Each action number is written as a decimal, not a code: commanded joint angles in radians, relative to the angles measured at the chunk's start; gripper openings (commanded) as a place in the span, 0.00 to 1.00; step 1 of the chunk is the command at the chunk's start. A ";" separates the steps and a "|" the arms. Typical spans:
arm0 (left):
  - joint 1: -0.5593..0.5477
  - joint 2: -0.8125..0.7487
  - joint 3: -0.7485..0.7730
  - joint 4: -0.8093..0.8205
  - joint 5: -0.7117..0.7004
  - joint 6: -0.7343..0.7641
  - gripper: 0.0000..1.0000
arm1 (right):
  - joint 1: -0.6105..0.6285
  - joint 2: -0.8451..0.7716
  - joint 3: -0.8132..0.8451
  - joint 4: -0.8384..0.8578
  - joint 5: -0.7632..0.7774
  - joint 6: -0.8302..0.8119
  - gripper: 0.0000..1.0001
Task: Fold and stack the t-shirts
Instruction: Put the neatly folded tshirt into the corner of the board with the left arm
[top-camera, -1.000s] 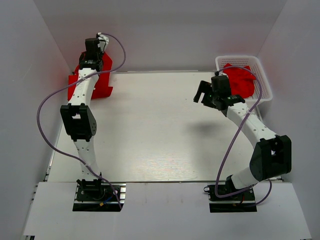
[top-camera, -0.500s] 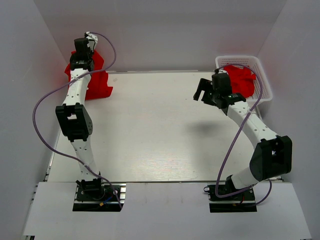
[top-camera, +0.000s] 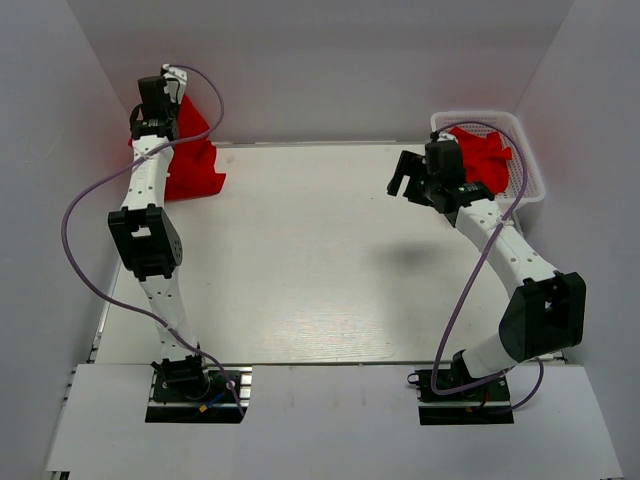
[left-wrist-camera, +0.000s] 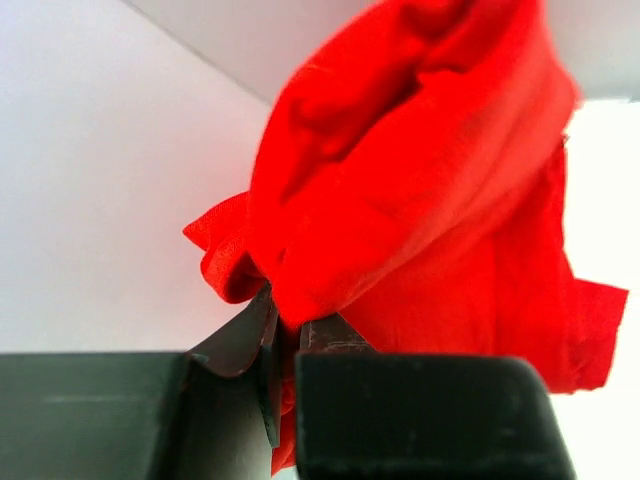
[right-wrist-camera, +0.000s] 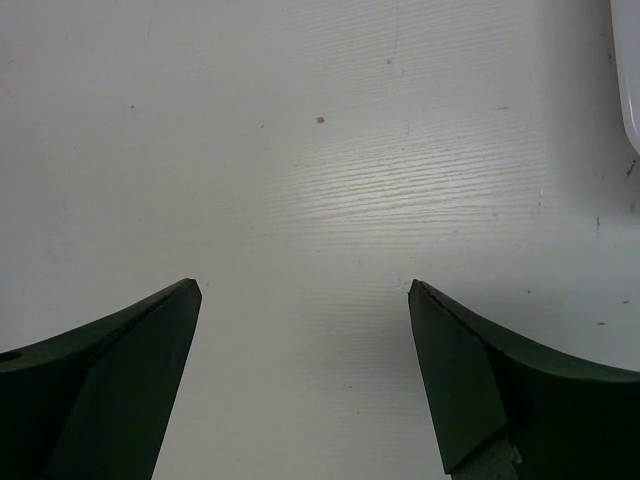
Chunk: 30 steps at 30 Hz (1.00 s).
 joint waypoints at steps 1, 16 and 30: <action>-0.021 -0.103 0.074 0.014 0.053 -0.054 0.00 | 0.001 -0.004 0.014 0.000 -0.009 -0.020 0.90; -0.040 -0.141 0.115 -0.084 0.203 -0.200 0.00 | -0.001 -0.024 -0.036 0.005 -0.016 -0.026 0.90; -0.029 -0.056 -0.026 -0.026 0.093 -0.171 0.00 | -0.001 0.047 0.037 -0.064 -0.009 -0.029 0.90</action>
